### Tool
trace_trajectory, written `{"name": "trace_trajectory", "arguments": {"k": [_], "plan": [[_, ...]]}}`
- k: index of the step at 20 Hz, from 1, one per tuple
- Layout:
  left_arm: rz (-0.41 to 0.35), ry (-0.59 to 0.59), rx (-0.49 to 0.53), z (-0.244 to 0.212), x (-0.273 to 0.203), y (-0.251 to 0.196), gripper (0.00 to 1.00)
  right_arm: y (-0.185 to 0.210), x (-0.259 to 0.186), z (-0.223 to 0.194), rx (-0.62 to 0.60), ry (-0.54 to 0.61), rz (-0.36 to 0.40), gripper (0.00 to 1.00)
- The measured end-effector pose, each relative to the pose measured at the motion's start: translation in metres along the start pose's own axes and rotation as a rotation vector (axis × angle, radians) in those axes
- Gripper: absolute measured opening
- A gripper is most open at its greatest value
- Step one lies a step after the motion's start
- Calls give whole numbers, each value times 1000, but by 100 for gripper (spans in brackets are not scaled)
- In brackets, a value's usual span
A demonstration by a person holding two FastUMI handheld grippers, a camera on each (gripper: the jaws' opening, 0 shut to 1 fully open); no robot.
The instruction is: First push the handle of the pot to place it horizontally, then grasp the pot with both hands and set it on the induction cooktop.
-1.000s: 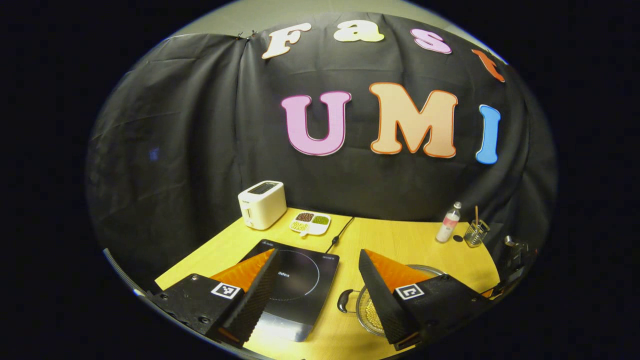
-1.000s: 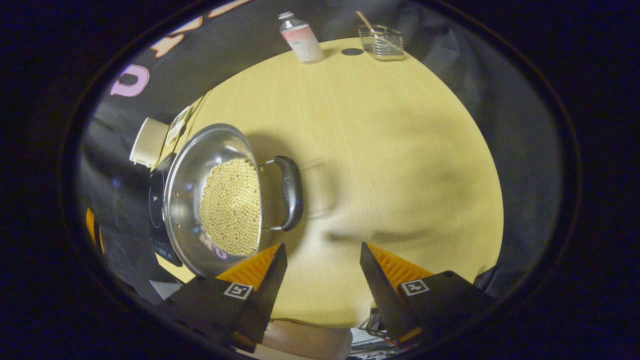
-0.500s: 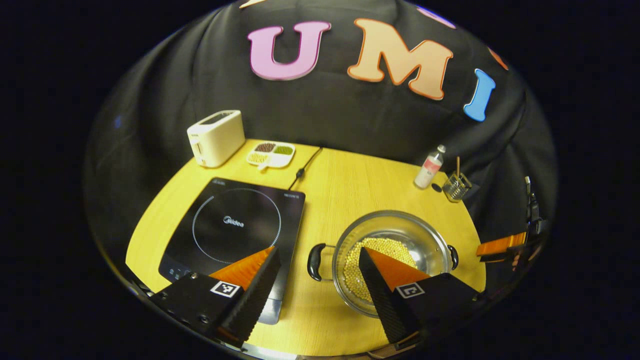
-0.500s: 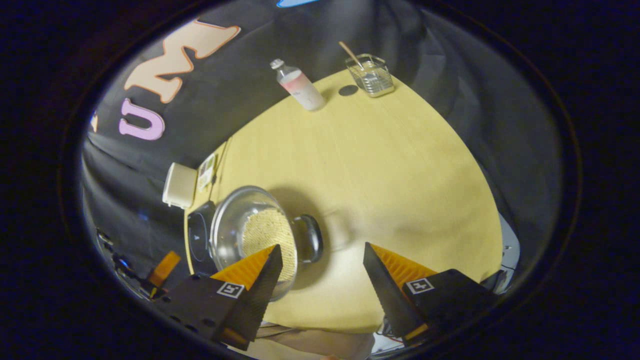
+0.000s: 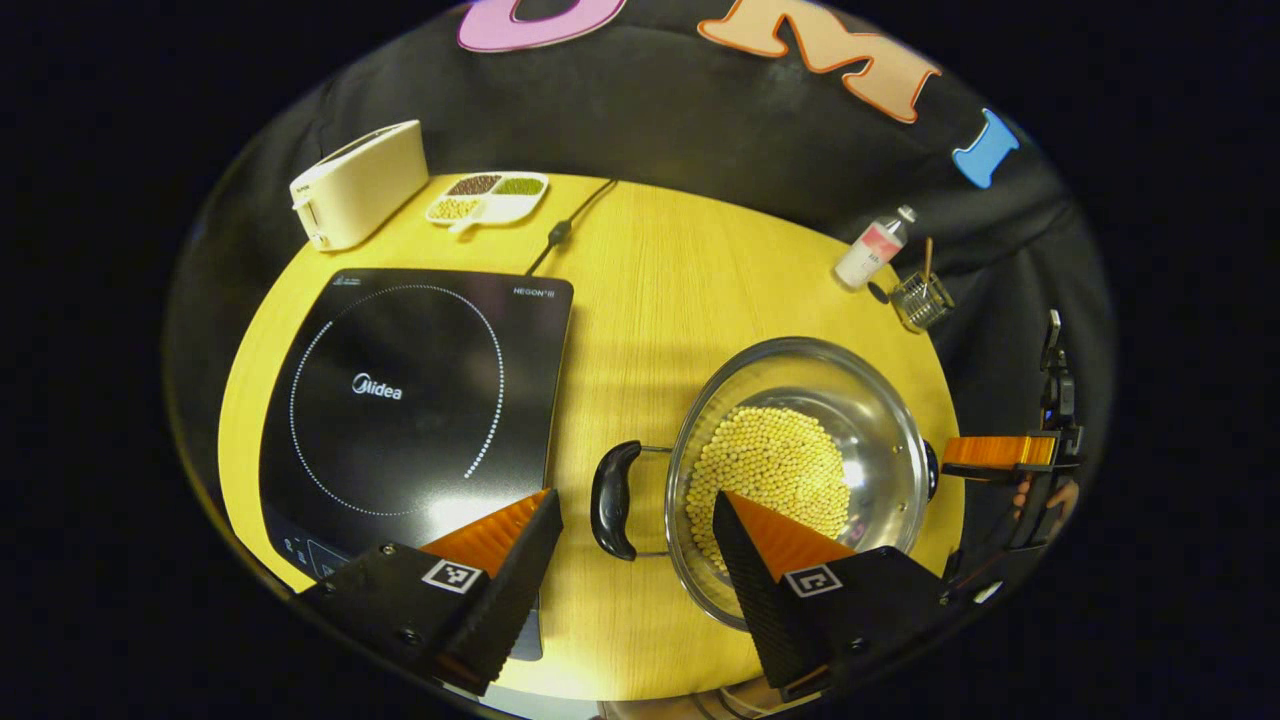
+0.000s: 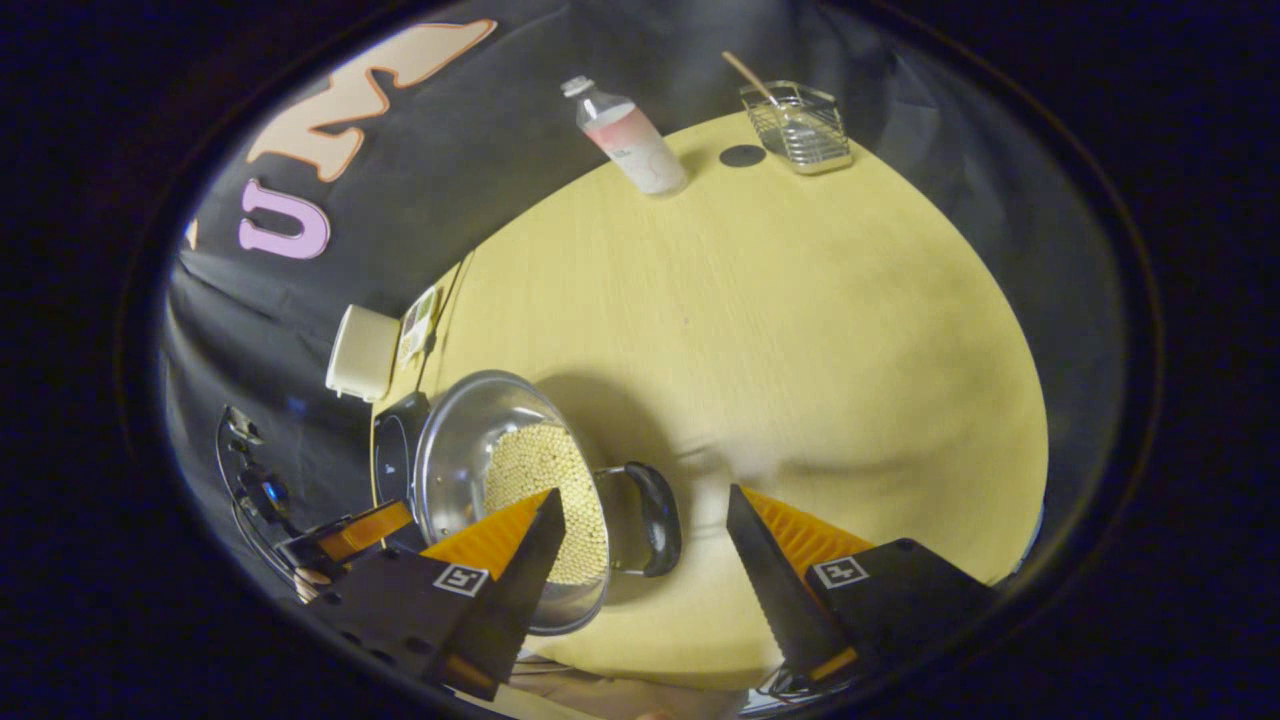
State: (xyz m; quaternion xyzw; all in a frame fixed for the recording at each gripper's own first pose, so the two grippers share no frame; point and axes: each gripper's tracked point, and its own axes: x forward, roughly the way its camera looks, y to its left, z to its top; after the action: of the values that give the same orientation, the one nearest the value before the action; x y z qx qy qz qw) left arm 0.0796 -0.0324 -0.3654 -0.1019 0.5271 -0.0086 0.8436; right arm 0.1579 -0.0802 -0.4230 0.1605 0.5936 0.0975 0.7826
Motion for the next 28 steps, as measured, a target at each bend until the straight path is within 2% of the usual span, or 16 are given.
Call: {"name": "trace_trajectory", "arguments": {"k": [5,6,7,8,9,10,11,12,13,14,15,18,20,22,27,28], "plan": [[-20,84,-20,-7,28,-4,89,-1,24,-8,-13,57,-11,100],[-21,95,-19,-8,32,-5,94,-2,28,-11,-15,68,-9,100],[-22,107,-16,-9,36,-5,86,-4,33,-13,-15,80,-16,100],[-18,114,-14,-9,38,-5,84,-6,37,-17,-16,91,-20,89],[-16,122,-9,-11,41,-5,81,-5,39,-20,-11,103,-8,98],[-12,126,-6,-10,43,-5,81,-2,41,-21,8,110,4,86],[-12,132,-2,-10,46,-5,81,1,44,-22,18,118,13,85],[-6,137,6,-11,47,-3,81,-1,47,-26,11,126,8,72],[-4,143,16,-11,51,-1,80,-2,50,-28,3,132,10,90],[3,151,23,-12,53,2,82,-1,53,-29,3,135,9,71],[2,162,29,-15,57,4,71,6,58,-29,26,141,48,81],[-10,155,39,-14,60,4,63,7,57,-32,50,144,57,51],[-22,154,19,-15,58,3,63,6,64,-30,34,131,55,55],[-27,160,2,-19,57,-1,60,4,58,-29,11,122,44,44],[-20,152,15,-24,47,-9,58,-2,50,-29,-16,91,-5,51],[-22,150,19,-25,44,-10,61,-4,45,-32,-16,87,-6,44]]}}
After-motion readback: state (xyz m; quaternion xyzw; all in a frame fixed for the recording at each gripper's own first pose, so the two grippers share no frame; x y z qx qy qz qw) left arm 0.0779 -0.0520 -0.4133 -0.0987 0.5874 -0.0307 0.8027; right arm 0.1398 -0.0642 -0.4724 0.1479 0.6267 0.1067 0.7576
